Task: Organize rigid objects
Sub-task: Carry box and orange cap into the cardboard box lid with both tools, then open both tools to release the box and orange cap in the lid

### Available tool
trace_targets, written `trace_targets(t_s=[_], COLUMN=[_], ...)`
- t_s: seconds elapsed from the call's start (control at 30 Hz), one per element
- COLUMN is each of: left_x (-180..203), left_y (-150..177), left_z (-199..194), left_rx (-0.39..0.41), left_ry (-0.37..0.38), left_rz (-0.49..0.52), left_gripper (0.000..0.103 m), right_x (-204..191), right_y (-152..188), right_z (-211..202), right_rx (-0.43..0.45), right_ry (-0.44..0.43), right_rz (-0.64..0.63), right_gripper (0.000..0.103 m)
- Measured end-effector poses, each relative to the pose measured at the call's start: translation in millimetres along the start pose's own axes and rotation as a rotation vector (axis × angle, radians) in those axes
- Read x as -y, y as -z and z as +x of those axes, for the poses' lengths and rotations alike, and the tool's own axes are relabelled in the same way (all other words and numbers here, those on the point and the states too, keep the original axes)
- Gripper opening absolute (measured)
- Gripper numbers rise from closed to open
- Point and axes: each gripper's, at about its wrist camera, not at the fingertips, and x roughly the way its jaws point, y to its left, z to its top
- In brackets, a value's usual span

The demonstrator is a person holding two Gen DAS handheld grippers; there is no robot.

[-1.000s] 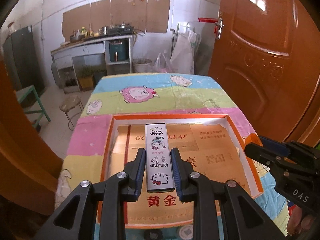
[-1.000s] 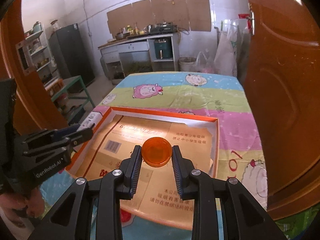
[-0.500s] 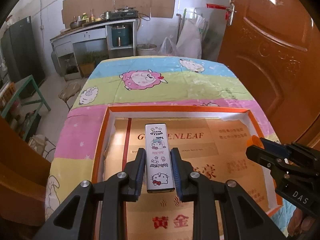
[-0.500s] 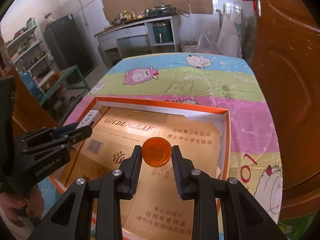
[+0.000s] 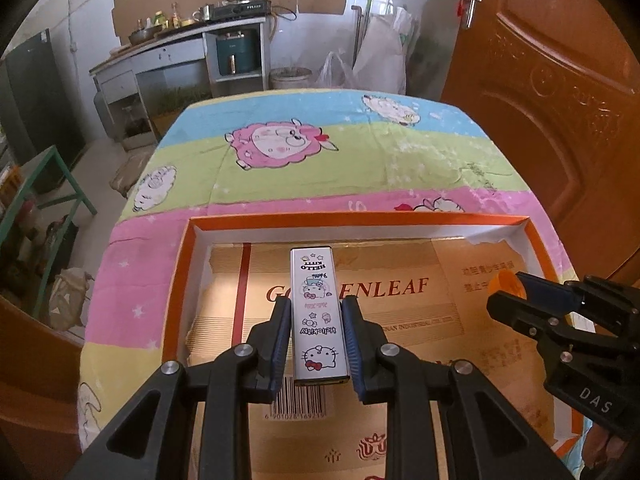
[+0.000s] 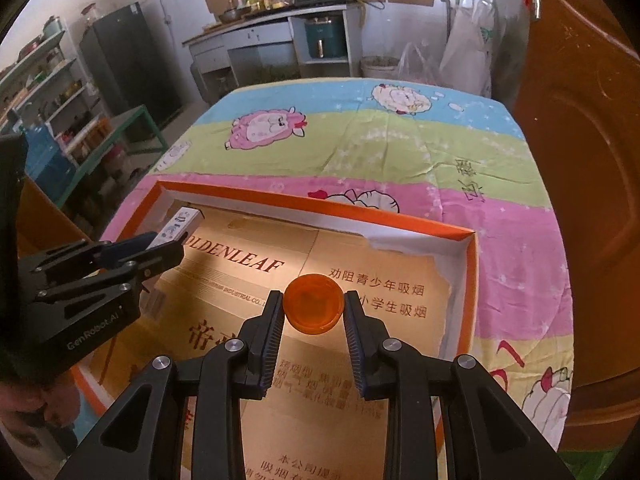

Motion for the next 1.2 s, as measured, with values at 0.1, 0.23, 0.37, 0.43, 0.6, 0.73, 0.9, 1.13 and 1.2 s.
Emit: trace_targets(t_s=[0.1,0.23,0.37,0.43,0.6,0.73,0.9,1.13,1.2], left_x=[0,-1,0,-1,-2,-3,2,-4,-1], left_y=[0,0,-1,0,1,1,3,4,4], left_z=[6,11,14,16,21,23,24,23,23], left_rx=[-0.022,-0.035,-0.037,-0.041,-0.051,-0.061,-0.058,-0.056,-0.060], left_ry=[0.012,0.011,0.006,0.006,0.006,0.008,-0.025,0.061,0.069], left_rz=[0.000,0.002,0.001,-0.001,-0.005,-0.001,0.038,0.041,0.061], left_gripper=[0.026,0.026,0.026,0.026,0.026,0.027,0.027,0.044,0.049], right_x=[-1,1,3,3,5,5,4,6,5], right_y=[0,0,0,0,0,1,1,5,6], right_z=[7,12,16,18,23,26,27,20,16], right_rx=[-0.014,-0.020,-0.031,-0.034,-0.046,-0.048,-0.046,-0.026,-0.025], right_ry=[0.003,0.002,0.004,0.006,0.005,0.008,0.006,0.017,0.009], right_rz=[-0.005,0.001,0.005,0.005,0.011,0.013,0.010,0.024,0.025], right_gripper=[0.031,0.031,0.031,0.031,0.031,0.031,0.034,0.065,0.065])
